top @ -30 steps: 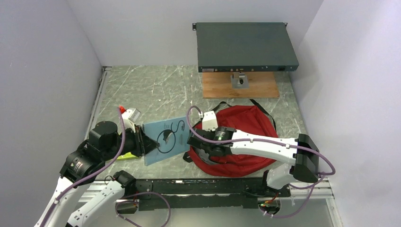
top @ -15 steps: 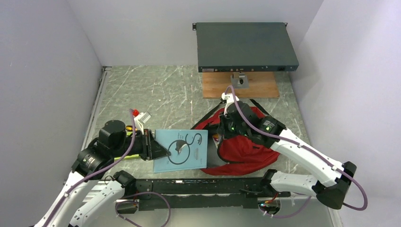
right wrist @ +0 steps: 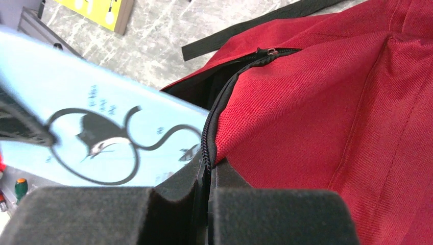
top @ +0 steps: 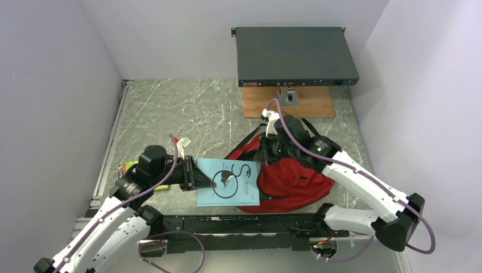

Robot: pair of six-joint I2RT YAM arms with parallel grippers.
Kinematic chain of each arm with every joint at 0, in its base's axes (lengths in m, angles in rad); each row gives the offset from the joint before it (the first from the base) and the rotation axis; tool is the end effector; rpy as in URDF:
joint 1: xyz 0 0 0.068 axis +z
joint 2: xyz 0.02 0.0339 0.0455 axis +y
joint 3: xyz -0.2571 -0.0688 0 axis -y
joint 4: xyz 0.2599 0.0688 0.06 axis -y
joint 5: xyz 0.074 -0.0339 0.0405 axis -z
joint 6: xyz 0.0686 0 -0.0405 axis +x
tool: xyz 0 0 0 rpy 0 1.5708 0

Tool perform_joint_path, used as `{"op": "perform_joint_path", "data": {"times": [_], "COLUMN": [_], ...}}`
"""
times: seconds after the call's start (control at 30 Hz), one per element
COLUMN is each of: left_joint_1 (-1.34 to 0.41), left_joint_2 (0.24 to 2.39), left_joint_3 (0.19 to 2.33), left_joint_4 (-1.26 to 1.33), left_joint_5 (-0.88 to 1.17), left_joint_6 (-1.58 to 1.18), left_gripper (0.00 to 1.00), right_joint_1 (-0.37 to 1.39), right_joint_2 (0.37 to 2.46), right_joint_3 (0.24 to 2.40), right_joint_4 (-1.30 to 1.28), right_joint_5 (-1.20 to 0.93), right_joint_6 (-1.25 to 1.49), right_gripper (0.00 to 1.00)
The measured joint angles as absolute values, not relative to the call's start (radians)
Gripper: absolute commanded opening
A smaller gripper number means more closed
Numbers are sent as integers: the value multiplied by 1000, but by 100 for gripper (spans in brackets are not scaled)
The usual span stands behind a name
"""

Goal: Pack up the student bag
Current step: Place the book in the student bag.

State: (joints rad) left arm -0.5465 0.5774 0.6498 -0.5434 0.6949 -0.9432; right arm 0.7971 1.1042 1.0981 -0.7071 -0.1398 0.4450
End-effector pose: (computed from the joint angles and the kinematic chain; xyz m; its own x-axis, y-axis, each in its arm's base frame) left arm 0.1244 -0.1271 0.2750 -0.9454 -0.1527 -0.2881 0.2068 0.4021 -0.8919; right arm 0.1832 0.2012 0.3087 -0.7493 -0.1570 -0.6434 -0.5090 0.7580 0.4078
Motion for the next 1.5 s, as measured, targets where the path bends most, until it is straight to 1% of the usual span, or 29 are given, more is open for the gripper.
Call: {"op": "perform_joint_path", "data": {"times": [0.13,0.33,0.53,0.73,0.9,1.07,1.1,1.13,1.27,1.3,1.33,1.37,1.4,1.43,1.47,1.5], "left_joint_1": [-546,-554,-653,-818,-958,-985,-986,-986,-985,-985,-986,-987,-989,-991,-993,-993], "left_joint_2": [620,692,791,1039,1143,1346,1389,1434,1540,1559,1579,1595,1604,1606,1605,1600], "left_joint_3": [576,569,522,517,519,618,647,673,665,661,661,661,661,660,657,656], "left_joint_4": [-457,-388,-210,-8,143,243,262,283,434,451,452,448,436,426,422,418], "left_joint_5": [655,569,472,336,139,62,55,53,52,57,63,69,73,75,78,78], "left_joint_6": [-1068,-1171,-1265,-1354,-1471,-1541,-1551,-1562,-1620,-1624,-1626,-1628,-1628,-1624,-1620,-1612], "left_gripper": [0,0,0,0,0,0,2,10,45,51,57,65,76,83,89,91], "right_joint_1": [793,783,773,770,763,753,752,750,744,743,742,741,740,740,739,739], "right_joint_2": [1104,1104,1104,1104,1091,1066,1063,1058,1042,1039,1034,1031,1029,1028,1027,1026], "right_joint_3": [1098,1098,1098,1097,1070,1051,1048,1046,1032,1030,1023,1019,1015,1012,1009,1007], "right_joint_4": [-695,-686,-667,-633,-609,-597,-597,-596,-593,-592,-591,-590,-589,-588,-588,-588], "right_joint_5": [-152,-167,-188,-218,-238,-246,-247,-249,-249,-249,-250,-250,-251,-253,-254,-255], "right_joint_6": [445,446,448,449,449,447,447,446,443,441,440,440,440,440,439,439], "right_gripper": [0,0,0,0,0,0,0,0,0,0,0,0,0,0,0,0]}}
